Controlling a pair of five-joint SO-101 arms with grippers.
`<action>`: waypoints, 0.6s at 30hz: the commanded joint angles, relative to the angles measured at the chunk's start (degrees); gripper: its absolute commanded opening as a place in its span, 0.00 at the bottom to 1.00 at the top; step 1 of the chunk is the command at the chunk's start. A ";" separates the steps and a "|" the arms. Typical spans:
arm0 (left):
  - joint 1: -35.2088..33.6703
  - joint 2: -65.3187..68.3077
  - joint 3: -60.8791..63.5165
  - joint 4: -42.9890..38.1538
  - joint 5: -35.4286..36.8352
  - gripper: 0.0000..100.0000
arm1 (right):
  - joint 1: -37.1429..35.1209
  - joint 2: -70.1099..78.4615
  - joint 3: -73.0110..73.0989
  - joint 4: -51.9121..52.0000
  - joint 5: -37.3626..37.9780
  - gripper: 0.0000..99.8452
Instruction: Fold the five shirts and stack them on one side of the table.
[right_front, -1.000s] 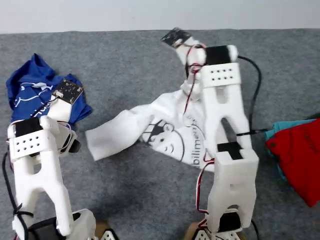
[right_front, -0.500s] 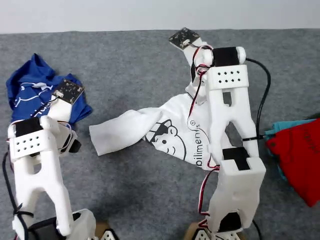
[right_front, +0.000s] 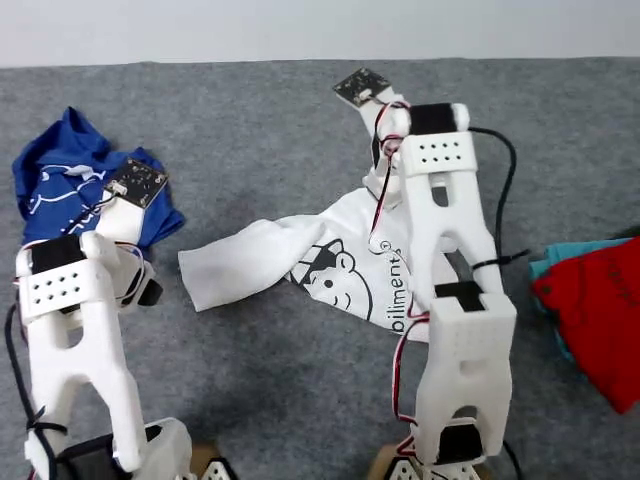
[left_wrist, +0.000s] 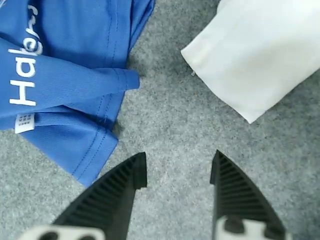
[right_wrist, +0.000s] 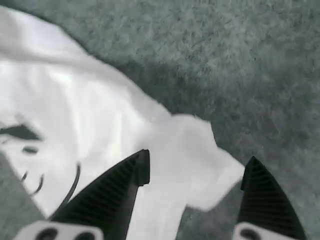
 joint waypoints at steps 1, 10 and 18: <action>0.35 -1.49 0.22 -0.88 0.18 0.21 | 0.75 2.86 -0.44 -3.91 -1.05 0.30; 0.35 -1.49 1.54 -0.97 0.09 0.21 | 7.43 7.34 -6.51 -4.70 -0.88 0.30; 3.34 -1.49 1.54 -0.97 0.09 0.21 | 9.36 8.04 -17.41 -0.48 -0.79 0.30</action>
